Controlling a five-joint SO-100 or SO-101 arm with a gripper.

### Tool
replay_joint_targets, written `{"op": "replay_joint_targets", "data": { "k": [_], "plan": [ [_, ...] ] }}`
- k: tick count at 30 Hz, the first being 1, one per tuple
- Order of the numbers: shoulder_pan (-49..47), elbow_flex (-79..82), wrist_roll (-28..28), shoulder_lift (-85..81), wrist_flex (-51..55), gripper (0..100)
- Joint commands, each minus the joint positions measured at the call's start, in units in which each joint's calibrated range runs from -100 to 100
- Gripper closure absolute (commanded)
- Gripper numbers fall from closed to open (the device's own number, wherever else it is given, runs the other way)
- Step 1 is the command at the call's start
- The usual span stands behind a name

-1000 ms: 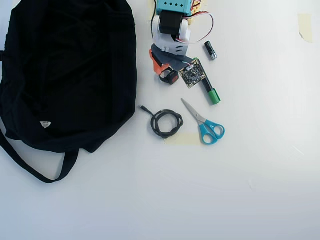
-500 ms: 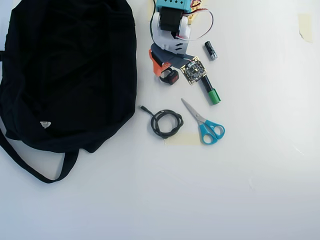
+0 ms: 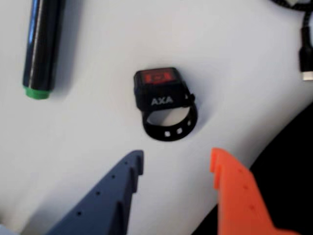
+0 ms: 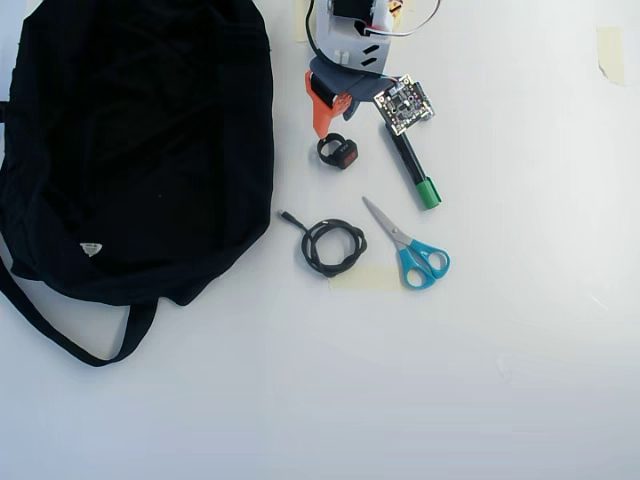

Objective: Put the bike light into the black bag

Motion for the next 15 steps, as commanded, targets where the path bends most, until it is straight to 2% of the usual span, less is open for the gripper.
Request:
{"op": "replay_joint_targets", "data": {
  "k": [1, 15],
  "plan": [
    [0.11, -0.43, -0.11, 1.30, -2.32, 81],
    [1.68, -6.00, -1.57, 14.33, -4.22, 81]
  ]
}}
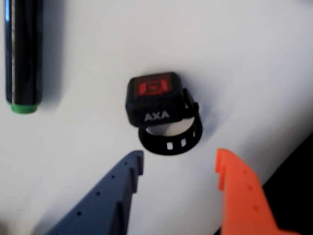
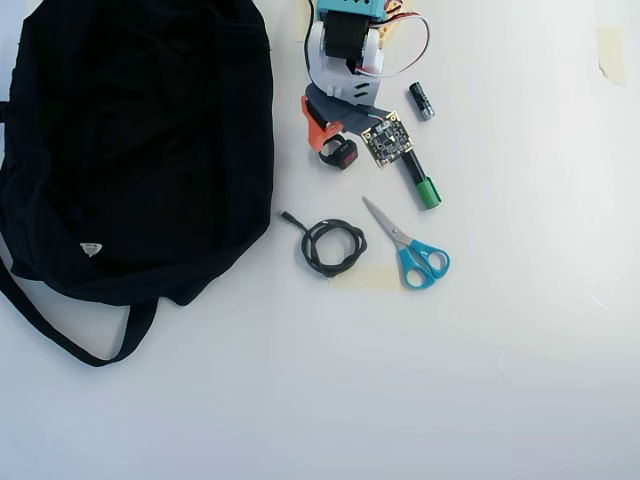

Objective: Put the bike light into the black bag

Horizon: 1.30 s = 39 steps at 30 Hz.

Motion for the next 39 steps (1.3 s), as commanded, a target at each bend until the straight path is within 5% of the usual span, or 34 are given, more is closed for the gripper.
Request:
{"op": "replay_joint_targets", "data": {
  "k": [1, 39],
  "plan": [
    [1.54, -2.46, 0.00, 1.62, -2.07, 81],
    [2.36, -4.35, -0.79, 16.73, -11.98, 80]
  ]
}}
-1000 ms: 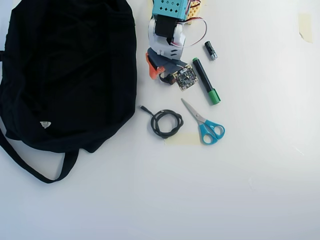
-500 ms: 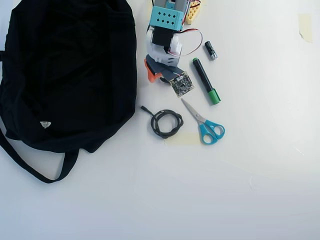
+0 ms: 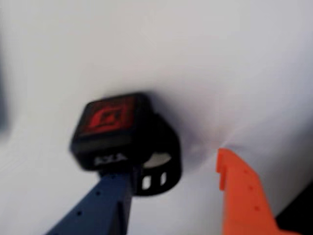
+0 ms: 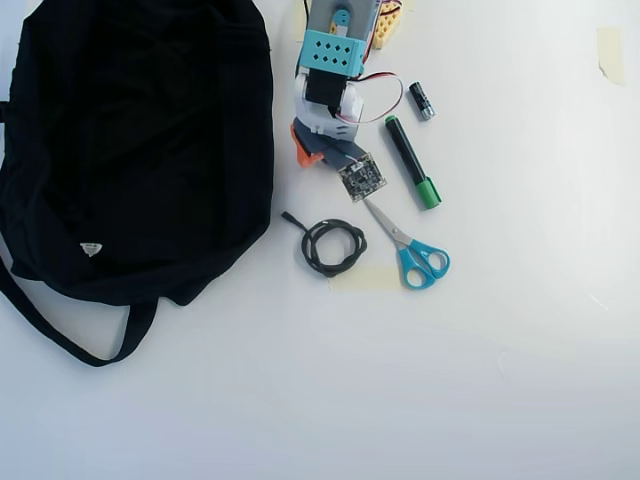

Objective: Put the bike light into the black bag

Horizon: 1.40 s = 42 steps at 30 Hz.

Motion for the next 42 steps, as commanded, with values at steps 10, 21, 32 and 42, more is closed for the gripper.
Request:
{"op": "replay_joint_targets", "data": {
  "k": [10, 21, 32, 42],
  "plan": [
    [-0.05, -1.03, -3.52, 2.37, -5.20, 89],
    [-0.43, -1.75, -7.46, 1.12, -5.12, 98],
    [-2.52, -15.59, -14.27, 0.87, -4.34, 98],
    [-2.97, -16.40, -14.43, -12.41, -2.45, 98]
  ]
}}
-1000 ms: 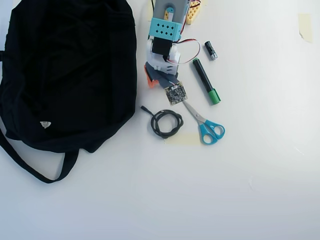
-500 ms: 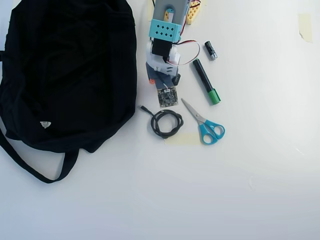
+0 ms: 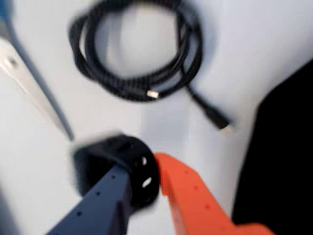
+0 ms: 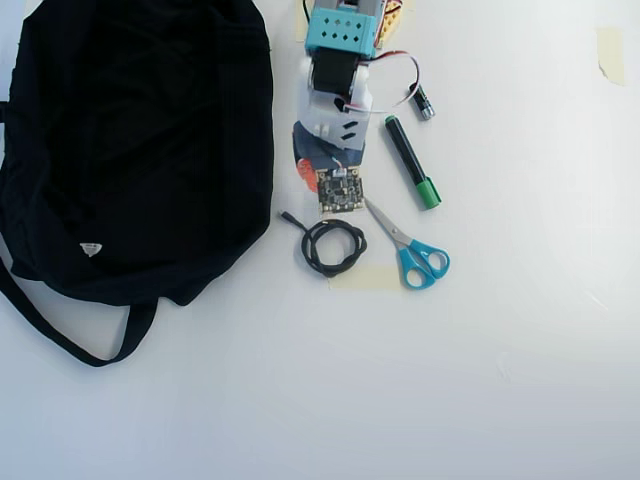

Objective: Put the bike light into the black bag

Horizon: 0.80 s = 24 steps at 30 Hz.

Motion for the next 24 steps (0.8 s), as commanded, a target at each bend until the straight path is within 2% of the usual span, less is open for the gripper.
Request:
{"op": "replay_joint_targets", "data": {
  "k": [1, 8, 14, 24],
  "plan": [
    [-0.77, -2.80, -0.22, -9.00, 0.30, 98],
    [0.51, -2.62, -0.48, -14.48, 0.30, 98],
    [1.10, -2.44, -9.03, -18.38, 0.30, 98],
    [3.72, -1.99, -16.11, -25.10, 0.39, 98]
  ]
}}
